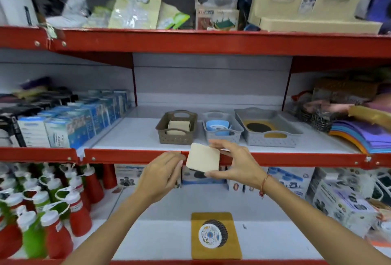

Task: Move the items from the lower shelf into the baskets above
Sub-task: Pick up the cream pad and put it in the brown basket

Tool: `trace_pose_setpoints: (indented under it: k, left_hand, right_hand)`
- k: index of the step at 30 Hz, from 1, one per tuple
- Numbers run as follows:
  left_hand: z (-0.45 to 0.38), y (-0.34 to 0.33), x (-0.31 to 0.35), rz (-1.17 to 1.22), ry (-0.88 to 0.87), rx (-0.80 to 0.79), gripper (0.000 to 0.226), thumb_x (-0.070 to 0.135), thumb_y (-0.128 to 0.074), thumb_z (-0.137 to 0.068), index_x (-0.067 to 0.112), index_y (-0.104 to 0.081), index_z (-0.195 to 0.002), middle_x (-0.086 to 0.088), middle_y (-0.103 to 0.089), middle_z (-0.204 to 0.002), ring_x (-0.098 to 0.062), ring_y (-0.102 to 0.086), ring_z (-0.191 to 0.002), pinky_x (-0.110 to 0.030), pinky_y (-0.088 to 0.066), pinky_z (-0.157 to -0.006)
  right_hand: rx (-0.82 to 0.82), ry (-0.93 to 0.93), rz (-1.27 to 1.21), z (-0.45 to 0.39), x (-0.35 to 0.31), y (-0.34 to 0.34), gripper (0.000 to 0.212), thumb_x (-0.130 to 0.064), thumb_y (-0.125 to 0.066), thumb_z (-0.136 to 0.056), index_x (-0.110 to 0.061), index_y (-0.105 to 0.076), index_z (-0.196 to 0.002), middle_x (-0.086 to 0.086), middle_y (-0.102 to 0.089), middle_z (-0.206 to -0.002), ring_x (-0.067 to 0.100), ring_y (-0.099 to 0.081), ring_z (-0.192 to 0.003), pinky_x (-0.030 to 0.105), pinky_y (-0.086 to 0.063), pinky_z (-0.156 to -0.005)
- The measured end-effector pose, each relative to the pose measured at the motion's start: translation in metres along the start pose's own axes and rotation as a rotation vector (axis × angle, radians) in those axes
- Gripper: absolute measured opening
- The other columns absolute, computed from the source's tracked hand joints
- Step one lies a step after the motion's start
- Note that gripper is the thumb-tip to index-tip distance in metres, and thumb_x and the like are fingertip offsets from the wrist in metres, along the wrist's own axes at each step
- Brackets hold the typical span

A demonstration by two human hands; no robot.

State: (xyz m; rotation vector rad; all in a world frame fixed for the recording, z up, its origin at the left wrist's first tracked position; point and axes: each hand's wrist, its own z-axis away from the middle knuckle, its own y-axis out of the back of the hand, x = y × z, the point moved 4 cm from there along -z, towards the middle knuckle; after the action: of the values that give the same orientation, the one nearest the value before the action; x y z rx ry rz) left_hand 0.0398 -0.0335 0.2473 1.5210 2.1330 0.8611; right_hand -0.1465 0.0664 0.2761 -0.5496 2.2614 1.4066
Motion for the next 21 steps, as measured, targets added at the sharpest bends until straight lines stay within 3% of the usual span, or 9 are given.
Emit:
trace_pose_setpoints:
  k: [4, 6, 9, 11, 13, 17, 21]
  left_hand:
    - [-0.044, 0.009, -0.042, -0.052, 0.11, 0.028, 0.045, 0.037, -0.031, -0.096, 0.016, -0.064, -0.117, 0.002, -0.068, -0.117, -0.014, -0.061, -0.112, -0.024, -0.045, -0.096]
    - [-0.065, 0.005, -0.065, -0.075, 0.17, -0.037, 0.054, 0.048, -0.029, -0.093, 0.015, -0.055, -0.127, -0.001, -0.061, -0.128, -0.017, -0.054, -0.121, -0.031, -0.042, -0.103]
    - [-0.09, -0.012, -0.101, -0.154, 0.24, -0.253, 0.085, 0.07, -0.019, -0.085, 0.011, -0.032, -0.145, -0.006, -0.038, -0.151, -0.019, -0.029, -0.143, -0.042, -0.013, -0.121]
    - [-0.101, -0.024, -0.126, -0.168, 0.311, -0.444, 0.106, 0.083, -0.006, -0.07, 0.016, -0.01, -0.153, -0.003, -0.011, -0.161, -0.011, -0.003, -0.148, -0.043, 0.006, -0.121]
    - [-0.108, -0.035, -0.146, -0.143, 0.372, -0.637, 0.114, 0.09, -0.001, -0.06, 0.023, 0.005, -0.153, 0.002, 0.005, -0.161, -0.008, 0.011, -0.147, -0.043, 0.015, -0.119]
    - [-0.111, -0.043, -0.152, -0.063, 0.428, -0.856, 0.094, 0.084, -0.012, -0.073, 0.034, 0.014, -0.149, 0.004, 0.011, -0.161, -0.009, 0.016, -0.146, -0.044, 0.015, -0.118]
    - [-0.11, -0.042, -0.151, -0.043, 0.417, -0.893, 0.117, 0.095, 0.001, -0.051, 0.033, 0.016, -0.149, 0.005, 0.015, -0.16, -0.01, 0.019, -0.145, -0.044, 0.016, -0.118]
  right_hand:
    - [0.038, 0.038, -0.019, -0.051, -0.007, 0.015, 0.084, -0.045, -0.082, -0.061, -0.029, -0.046, -0.134, -0.009, -0.059, -0.13, 0.002, -0.053, -0.12, 0.024, -0.043, -0.104]
    - [0.031, 0.043, 0.001, -0.08, -0.004, 0.019, 0.084, -0.047, -0.081, -0.061, -0.029, -0.045, -0.134, -0.008, -0.059, -0.131, 0.005, -0.052, -0.122, 0.03, -0.043, -0.106]
    - [-0.004, 0.027, 0.041, -0.124, 0.004, 0.017, 0.082, -0.047, -0.079, -0.064, -0.025, -0.044, -0.135, -0.008, -0.055, -0.135, 0.01, -0.05, -0.125, 0.032, -0.041, -0.108]
    - [-0.052, -0.01, 0.059, -0.156, 0.013, 0.011, 0.081, -0.046, -0.078, -0.067, -0.023, -0.043, -0.136, -0.007, -0.053, -0.137, 0.013, -0.048, -0.125, 0.031, -0.04, -0.105]
    - [-0.107, -0.029, 0.095, -0.186, 0.022, 0.001, 0.079, -0.046, -0.077, -0.069, -0.021, -0.043, -0.136, -0.004, -0.053, -0.136, 0.017, -0.048, -0.125, 0.034, -0.041, -0.105]
    - [-0.246, -0.069, 0.148, -0.224, 0.038, -0.027, 0.07, -0.042, -0.076, -0.072, -0.018, -0.047, -0.132, 0.003, -0.055, -0.132, 0.021, -0.052, -0.12, 0.036, -0.046, -0.102]
    - [-0.352, -0.075, 0.199, -0.237, 0.042, -0.045, 0.065, -0.04, -0.073, -0.075, -0.02, -0.051, -0.132, 0.001, -0.057, -0.132, 0.02, -0.053, -0.12, 0.029, -0.041, -0.1]
